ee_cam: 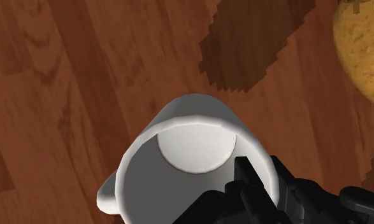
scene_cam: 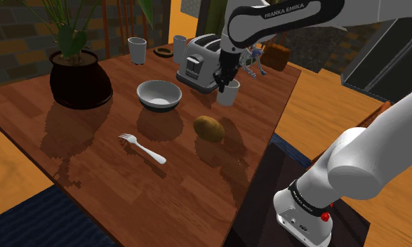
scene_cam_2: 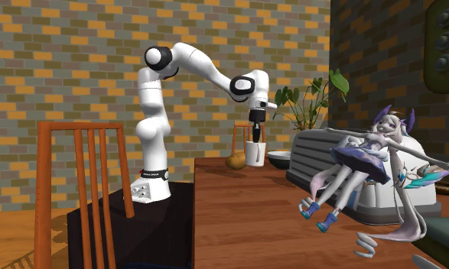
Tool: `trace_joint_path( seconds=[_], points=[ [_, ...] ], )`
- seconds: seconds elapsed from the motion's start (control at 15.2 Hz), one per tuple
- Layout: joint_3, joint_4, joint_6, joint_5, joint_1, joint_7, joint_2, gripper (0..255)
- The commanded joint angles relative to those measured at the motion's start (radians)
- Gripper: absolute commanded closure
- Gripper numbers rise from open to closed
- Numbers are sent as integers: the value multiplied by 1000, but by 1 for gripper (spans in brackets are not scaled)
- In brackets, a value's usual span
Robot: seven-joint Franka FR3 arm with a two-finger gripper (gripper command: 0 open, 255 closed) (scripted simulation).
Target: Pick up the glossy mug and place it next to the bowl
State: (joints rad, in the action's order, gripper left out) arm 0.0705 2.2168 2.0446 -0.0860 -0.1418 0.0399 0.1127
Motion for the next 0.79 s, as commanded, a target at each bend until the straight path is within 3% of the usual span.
trace_joint_path(
  seconds=[0.0,0.46,0.73],
  points=[
    [1,14,27,-1,1,0,-12,255],
    [3,63,121,-2,2,5,-56,255],
    [3,63,121,-2,2,5,-56,255]
  ],
)
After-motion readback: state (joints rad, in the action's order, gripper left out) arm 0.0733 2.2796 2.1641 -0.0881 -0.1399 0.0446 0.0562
